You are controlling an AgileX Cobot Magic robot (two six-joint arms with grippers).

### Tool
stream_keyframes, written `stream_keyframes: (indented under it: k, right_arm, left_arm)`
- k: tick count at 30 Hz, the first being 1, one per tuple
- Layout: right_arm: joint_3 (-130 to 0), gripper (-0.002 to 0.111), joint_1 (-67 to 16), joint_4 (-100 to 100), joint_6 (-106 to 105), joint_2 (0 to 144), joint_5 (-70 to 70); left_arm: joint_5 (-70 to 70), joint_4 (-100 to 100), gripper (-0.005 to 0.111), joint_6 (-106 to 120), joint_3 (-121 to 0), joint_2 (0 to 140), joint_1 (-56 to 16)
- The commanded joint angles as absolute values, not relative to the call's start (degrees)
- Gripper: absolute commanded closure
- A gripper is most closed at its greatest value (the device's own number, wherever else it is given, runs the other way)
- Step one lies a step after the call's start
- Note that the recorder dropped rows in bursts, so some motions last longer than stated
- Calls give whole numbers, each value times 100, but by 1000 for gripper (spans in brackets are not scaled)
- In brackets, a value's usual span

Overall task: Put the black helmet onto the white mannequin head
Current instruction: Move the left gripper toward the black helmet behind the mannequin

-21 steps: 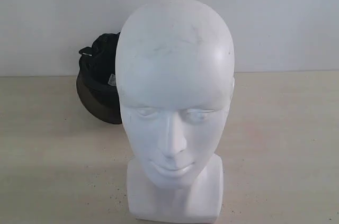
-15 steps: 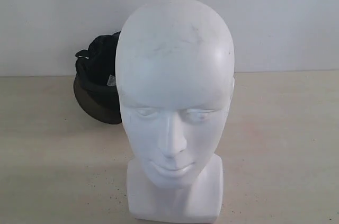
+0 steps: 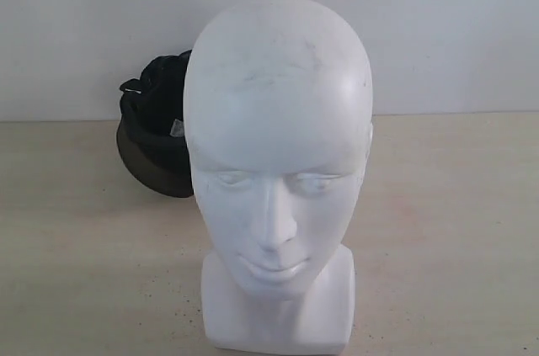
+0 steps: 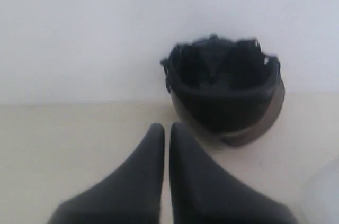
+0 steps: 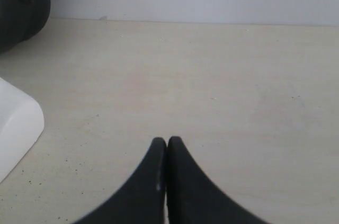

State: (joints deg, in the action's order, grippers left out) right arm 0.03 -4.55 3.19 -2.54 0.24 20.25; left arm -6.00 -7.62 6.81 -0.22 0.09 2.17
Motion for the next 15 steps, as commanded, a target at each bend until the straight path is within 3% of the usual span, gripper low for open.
stream_keyframes:
  k: [1, 6, 15]
  right_arm:
    - [0, 109, -453, 309, -266, 0, 1993]
    - [0, 109, -453, 309, -266, 0, 1993]
    - [0, 109, -453, 309, -266, 0, 1993]
  left_arm:
    - [1052, -751, 102, 745, 0, 0, 234]
    - [1605, -751, 102, 831, -384, 0, 234]
    - [-1183, -655, 102, 1292, -2355, 863, 234]
